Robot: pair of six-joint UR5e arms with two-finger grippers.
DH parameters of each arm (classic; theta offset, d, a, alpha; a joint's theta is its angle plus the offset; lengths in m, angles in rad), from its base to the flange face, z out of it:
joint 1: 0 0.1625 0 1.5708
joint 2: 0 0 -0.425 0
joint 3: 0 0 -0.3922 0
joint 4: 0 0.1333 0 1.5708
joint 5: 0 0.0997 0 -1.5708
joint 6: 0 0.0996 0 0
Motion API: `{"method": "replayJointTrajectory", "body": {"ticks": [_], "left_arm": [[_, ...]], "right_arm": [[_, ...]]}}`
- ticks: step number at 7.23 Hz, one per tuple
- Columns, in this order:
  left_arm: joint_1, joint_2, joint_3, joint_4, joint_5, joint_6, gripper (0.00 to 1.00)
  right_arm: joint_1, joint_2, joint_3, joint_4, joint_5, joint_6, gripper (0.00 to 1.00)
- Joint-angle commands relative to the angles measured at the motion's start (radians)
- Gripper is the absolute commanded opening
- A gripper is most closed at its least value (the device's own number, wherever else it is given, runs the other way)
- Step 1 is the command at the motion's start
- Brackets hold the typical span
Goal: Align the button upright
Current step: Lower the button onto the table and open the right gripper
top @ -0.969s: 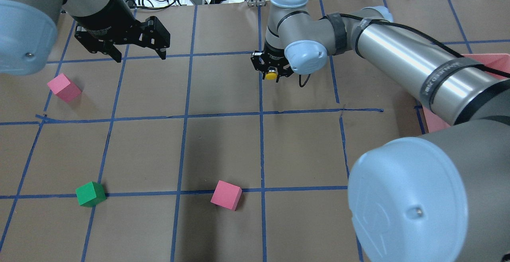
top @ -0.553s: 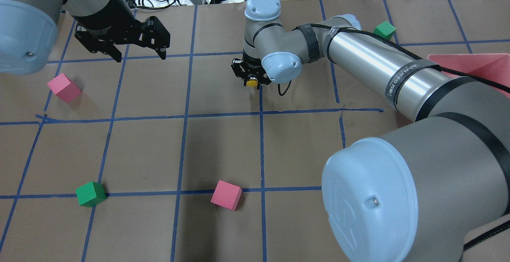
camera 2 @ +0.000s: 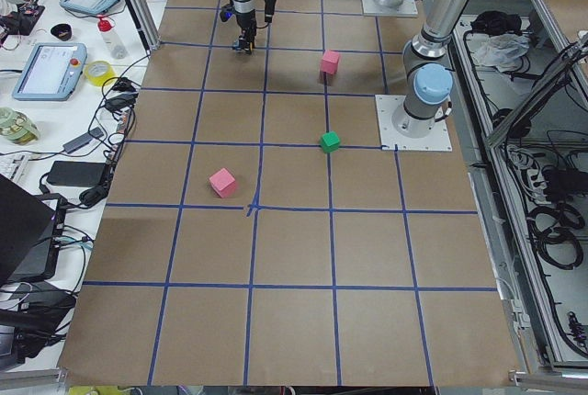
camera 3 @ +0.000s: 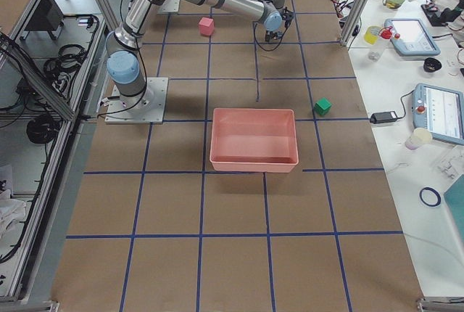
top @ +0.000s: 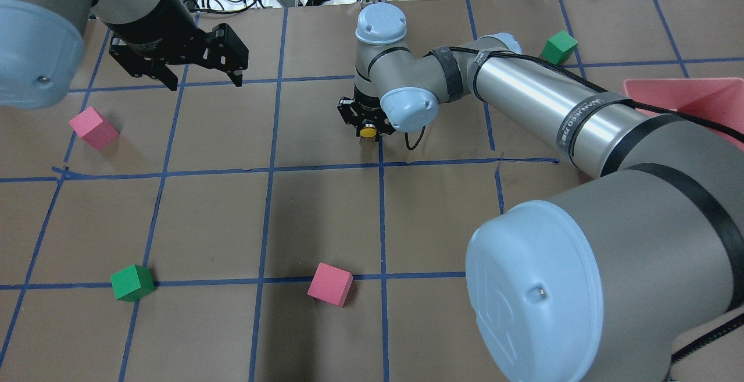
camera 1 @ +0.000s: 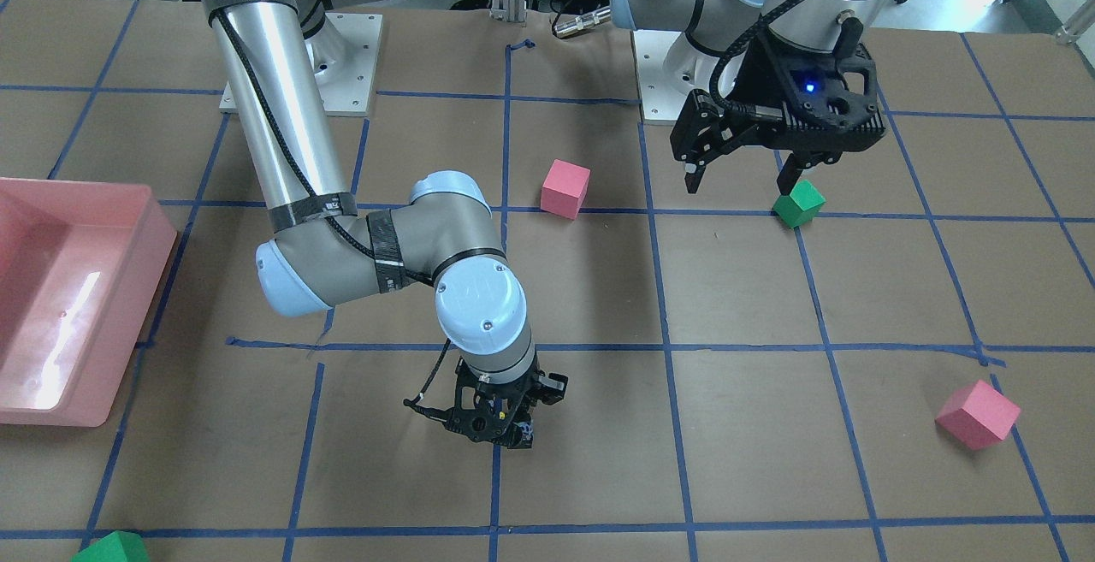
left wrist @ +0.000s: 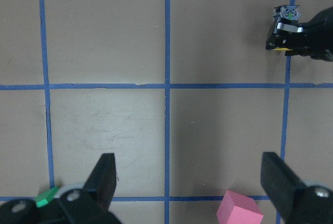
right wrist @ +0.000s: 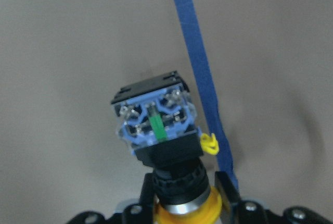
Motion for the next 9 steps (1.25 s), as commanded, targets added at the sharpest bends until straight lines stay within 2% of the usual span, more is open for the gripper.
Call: {"method": "replayJointTrajectory", "body": {"ticks": [1, 4, 7, 8, 9], "left_arm": [[-0.001, 0.0, -0.005, 0.002, -0.002, -0.003, 1.0], [-0.001, 0.002, -0.022, 0.035, 0.0, -0.002, 1.0], [-0.007, 0.011, -0.06, 0.063, -0.006, -0.021, 1.0], [-0.013, 0.009, -0.115, 0.172, -0.005, -0.021, 1.0], [-0.02, 0.005, -0.182, 0.31, 0.0, -0.023, 1.0]], "right_arm": [[0.0, -0.027, 0.038, 0.0, -0.001, -0.011, 0.98], [-0.005, -0.182, 0.095, 0.046, -0.022, -0.091, 1.0], [-0.07, -0.392, 0.223, 0.08, -0.169, -0.185, 1.0], [-0.124, -0.47, 0.247, 0.172, -0.167, -0.197, 1.0], [-0.174, -0.506, 0.245, 0.24, -0.173, -0.293, 1.0]]}}
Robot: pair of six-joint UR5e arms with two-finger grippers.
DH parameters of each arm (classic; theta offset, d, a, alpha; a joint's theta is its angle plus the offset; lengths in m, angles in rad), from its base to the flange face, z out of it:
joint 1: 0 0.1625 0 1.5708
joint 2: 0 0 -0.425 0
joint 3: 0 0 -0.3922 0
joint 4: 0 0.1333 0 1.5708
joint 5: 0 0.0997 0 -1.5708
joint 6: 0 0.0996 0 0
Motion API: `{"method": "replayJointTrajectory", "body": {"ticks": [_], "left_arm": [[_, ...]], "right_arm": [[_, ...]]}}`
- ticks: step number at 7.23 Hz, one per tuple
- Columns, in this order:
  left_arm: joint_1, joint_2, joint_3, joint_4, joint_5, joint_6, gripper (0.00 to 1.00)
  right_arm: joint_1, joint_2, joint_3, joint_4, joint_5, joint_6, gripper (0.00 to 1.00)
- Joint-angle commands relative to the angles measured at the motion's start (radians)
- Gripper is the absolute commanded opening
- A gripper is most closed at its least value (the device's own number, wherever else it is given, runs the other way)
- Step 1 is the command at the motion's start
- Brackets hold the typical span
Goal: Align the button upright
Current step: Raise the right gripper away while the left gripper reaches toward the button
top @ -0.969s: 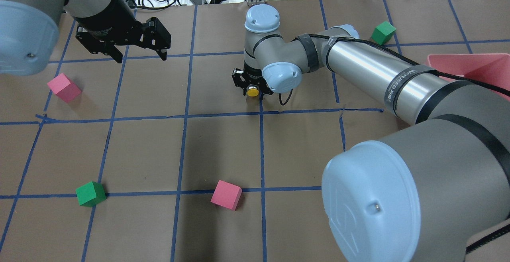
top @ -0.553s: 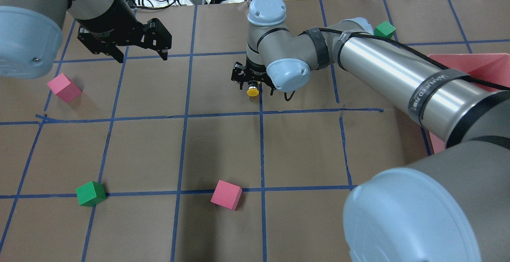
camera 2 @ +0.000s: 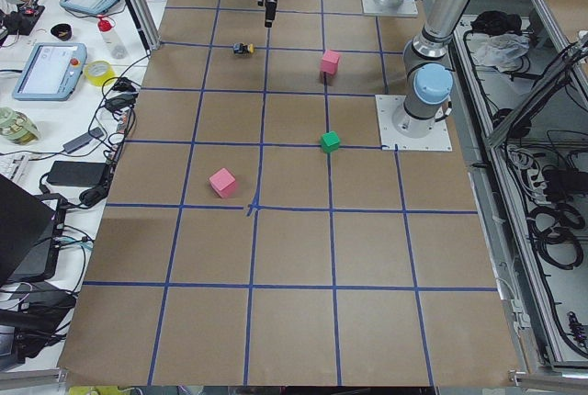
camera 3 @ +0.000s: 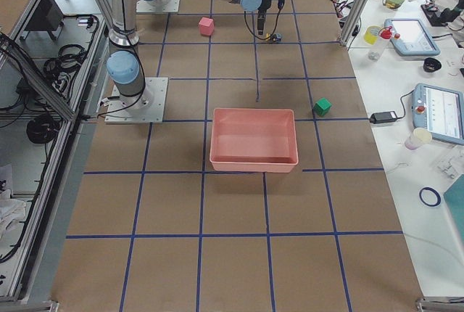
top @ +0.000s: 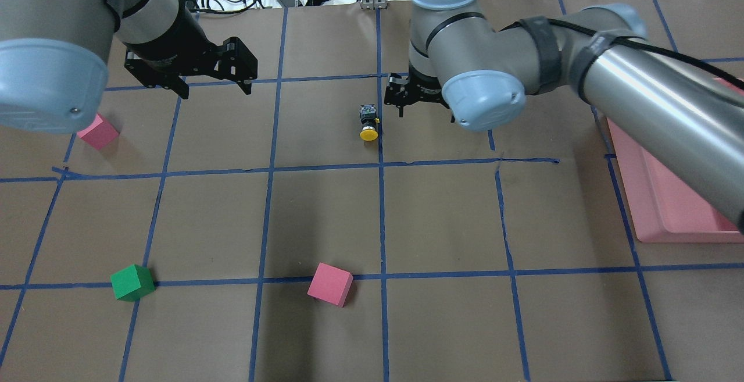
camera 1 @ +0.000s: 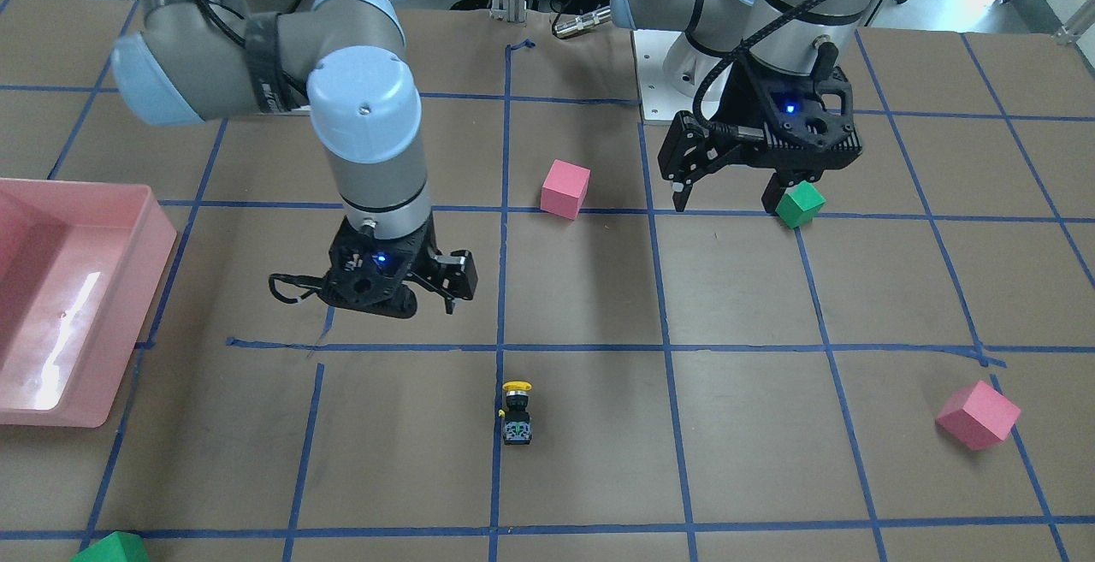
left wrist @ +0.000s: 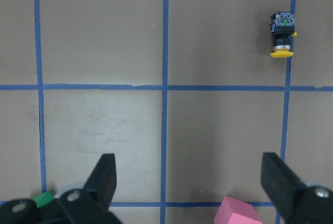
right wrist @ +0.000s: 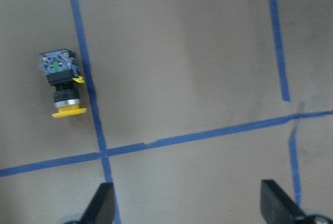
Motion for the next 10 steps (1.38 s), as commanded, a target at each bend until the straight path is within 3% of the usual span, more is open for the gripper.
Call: {"method": "replayJointTrajectory", "body": {"ticks": [1, 5, 6, 9, 10], "left_arm": [[-0.032, -0.019, -0.13, 0.29, 0.006, -0.004, 1.0], [-0.153, -0.138, -0.337, 0.83, 0.043, -0.125, 1.0], [-0.183, -0.185, -0.356, 0.912, 0.045, -0.141, 1.0], [-0.256, -0.342, -0.355, 0.991, 0.101, -0.209, 0.95], [-0.259, -0.397, -0.356, 1.104, 0.098, -0.221, 0.94]], "right_arm": [[-0.087, -0.122, 0.015, 0.12, -0.016, -0.167, 1.0], [-0.133, -0.184, -0.022, 0.237, -0.014, -0.431, 1.0], [-0.176, -0.187, -0.031, 0.27, -0.004, -0.455, 1.0], [-0.192, -0.198, -0.086, 0.314, -0.005, -0.441, 1.0], [-0.191, -0.199, -0.106, 0.315, 0.001, -0.443, 1.0]]}}
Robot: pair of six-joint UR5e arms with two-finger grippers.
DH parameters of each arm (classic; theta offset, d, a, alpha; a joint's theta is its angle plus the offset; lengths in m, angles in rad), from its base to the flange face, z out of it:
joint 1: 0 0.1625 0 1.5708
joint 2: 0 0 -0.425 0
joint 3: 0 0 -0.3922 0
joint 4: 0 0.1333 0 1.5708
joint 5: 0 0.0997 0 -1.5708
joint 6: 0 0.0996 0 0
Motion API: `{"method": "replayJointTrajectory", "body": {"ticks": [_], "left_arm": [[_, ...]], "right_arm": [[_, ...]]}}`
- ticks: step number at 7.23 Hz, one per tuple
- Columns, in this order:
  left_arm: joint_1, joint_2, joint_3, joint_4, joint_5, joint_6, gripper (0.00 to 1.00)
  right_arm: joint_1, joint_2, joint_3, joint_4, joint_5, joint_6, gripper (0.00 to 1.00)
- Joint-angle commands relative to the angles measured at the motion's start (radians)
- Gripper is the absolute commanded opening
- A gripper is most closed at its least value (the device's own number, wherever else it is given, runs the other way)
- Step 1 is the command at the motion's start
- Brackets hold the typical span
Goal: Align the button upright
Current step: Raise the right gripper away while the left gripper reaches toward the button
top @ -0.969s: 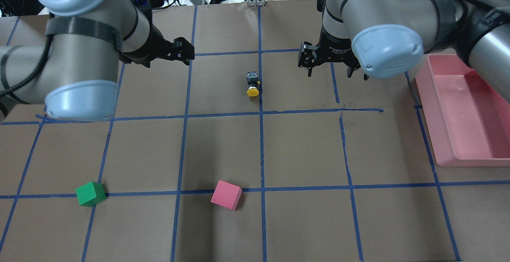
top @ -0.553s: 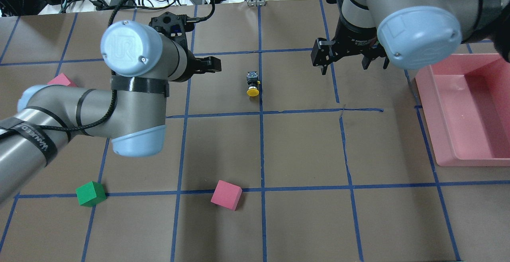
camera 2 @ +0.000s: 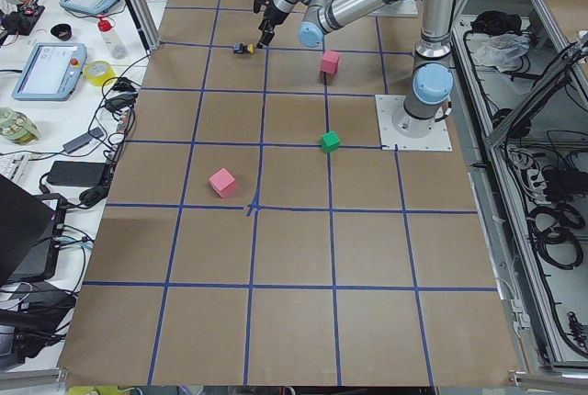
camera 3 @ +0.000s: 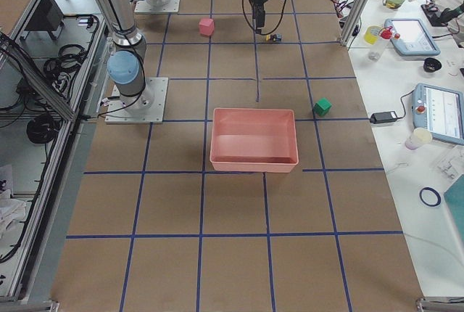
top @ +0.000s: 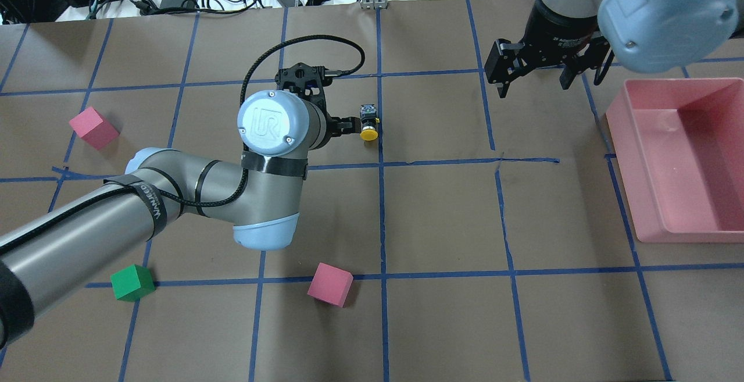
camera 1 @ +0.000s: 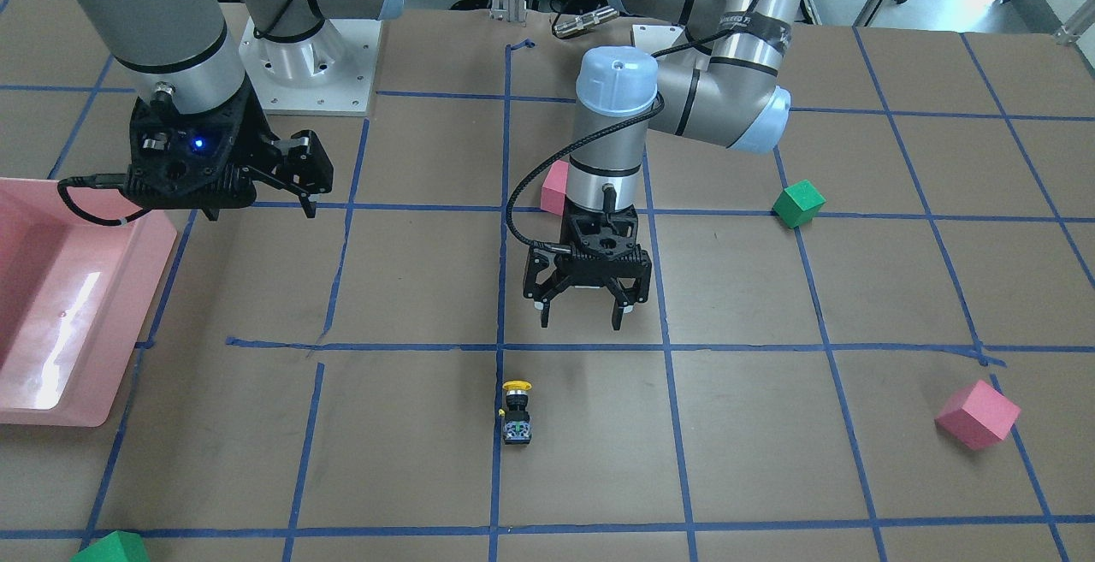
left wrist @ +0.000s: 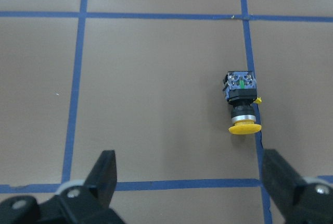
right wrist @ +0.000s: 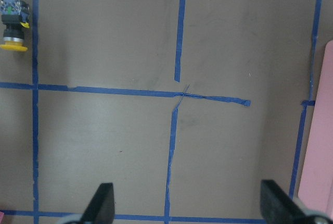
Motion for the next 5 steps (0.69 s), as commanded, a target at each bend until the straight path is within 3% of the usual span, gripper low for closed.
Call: {"method": "replayJointTrajectory", "body": {"ticks": [1, 3, 5], "left_arm": [[-0.029, -0.129, -0.002, 0.225, 0.004, -0.028, 0.94], [-0.05, -0.24, 0.003, 0.446, 0.004, -0.035, 0.94], [-0.07, -0.306, 0.026, 0.528, 0.012, -0.041, 0.94]], "right_arm": [[-0.002, -0.008, -0.032, 0.007, 0.007, -0.001, 1.0], [-0.005, -0.043, -0.03, 0.091, 0.004, -0.002, 1.0], [-0.003, -0.063, -0.029, 0.106, 0.001, 0.001, 1.0]]}}
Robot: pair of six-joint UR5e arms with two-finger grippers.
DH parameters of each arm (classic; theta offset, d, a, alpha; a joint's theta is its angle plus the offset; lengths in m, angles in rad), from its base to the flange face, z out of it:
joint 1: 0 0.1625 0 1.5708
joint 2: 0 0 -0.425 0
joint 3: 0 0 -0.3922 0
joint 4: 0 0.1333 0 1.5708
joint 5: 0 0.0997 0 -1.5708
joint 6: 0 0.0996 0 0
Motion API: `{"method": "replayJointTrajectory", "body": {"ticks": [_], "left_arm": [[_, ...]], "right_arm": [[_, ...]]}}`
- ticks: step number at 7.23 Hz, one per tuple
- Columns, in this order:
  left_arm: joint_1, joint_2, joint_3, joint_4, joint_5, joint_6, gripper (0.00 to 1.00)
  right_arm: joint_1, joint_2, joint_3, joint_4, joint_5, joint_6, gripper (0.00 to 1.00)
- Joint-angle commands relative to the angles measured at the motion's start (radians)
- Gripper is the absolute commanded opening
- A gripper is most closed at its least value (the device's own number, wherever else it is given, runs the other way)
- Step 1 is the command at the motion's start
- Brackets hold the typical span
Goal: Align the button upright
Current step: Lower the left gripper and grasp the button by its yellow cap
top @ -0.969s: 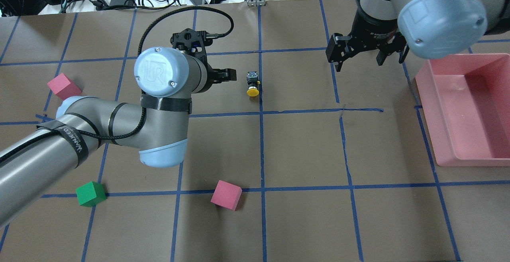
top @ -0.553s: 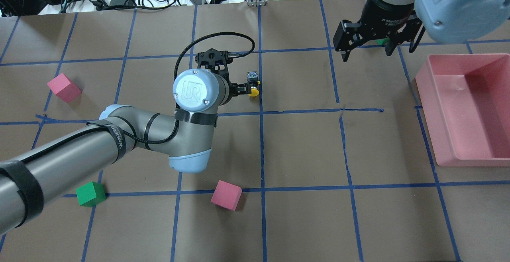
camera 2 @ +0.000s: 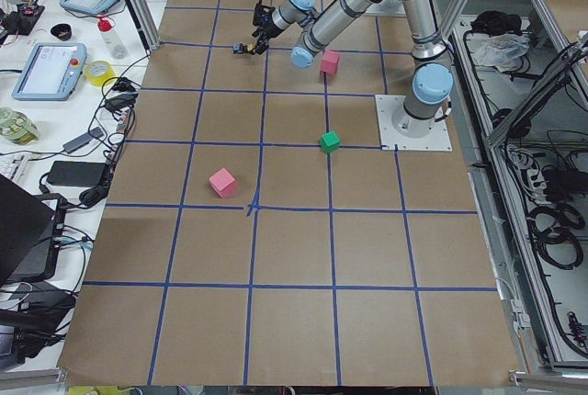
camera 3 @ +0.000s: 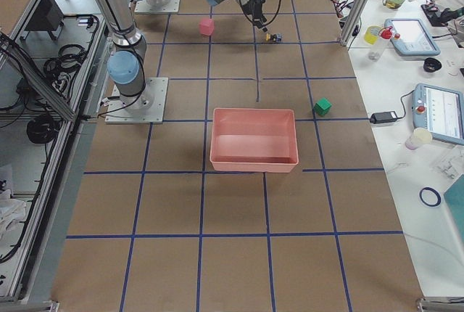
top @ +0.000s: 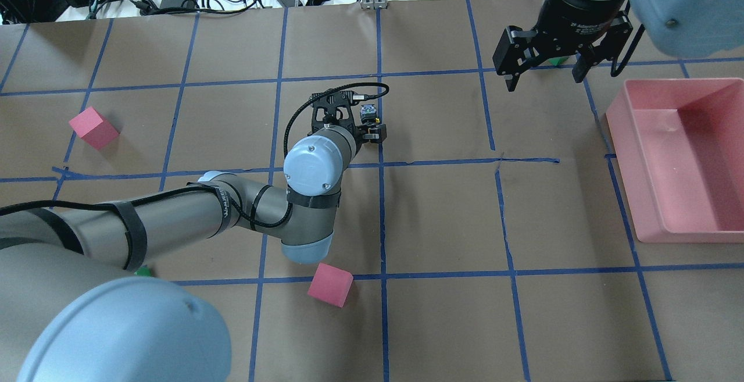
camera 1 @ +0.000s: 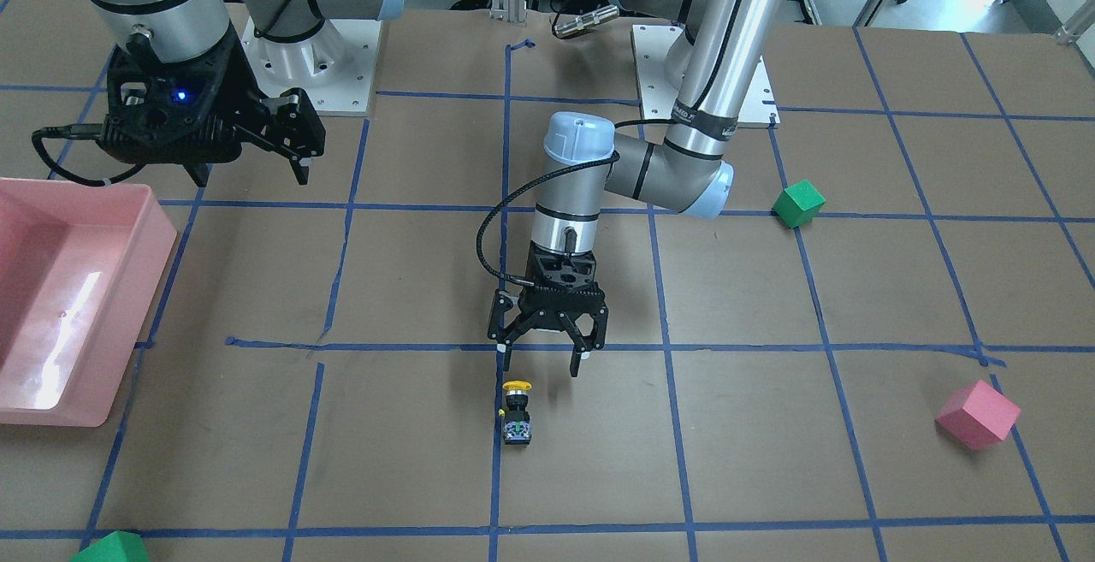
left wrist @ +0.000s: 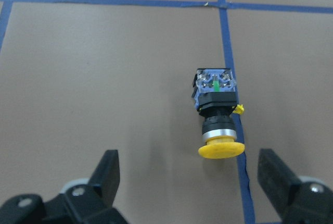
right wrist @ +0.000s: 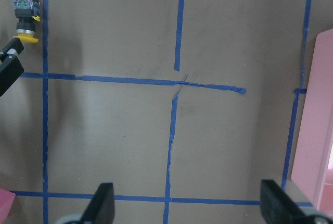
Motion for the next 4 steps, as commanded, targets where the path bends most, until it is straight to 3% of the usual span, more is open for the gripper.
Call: {"method": "replayJointTrajectory", "body": {"ticks": [1, 4], "left_arm": [[-0.053, -0.08, 0.074, 0.051, 0.075, -0.012, 0.94], [-0.073, -0.123, 0.104, 0.055, 0.1, -0.002, 0.94]], "right_arm": [[0.0, -0.023, 0.006, 0.041, -0.011, 0.005, 1.0], [0.003, -0.029, 0.002, 0.062, -0.013, 0.003, 1.0]]}}
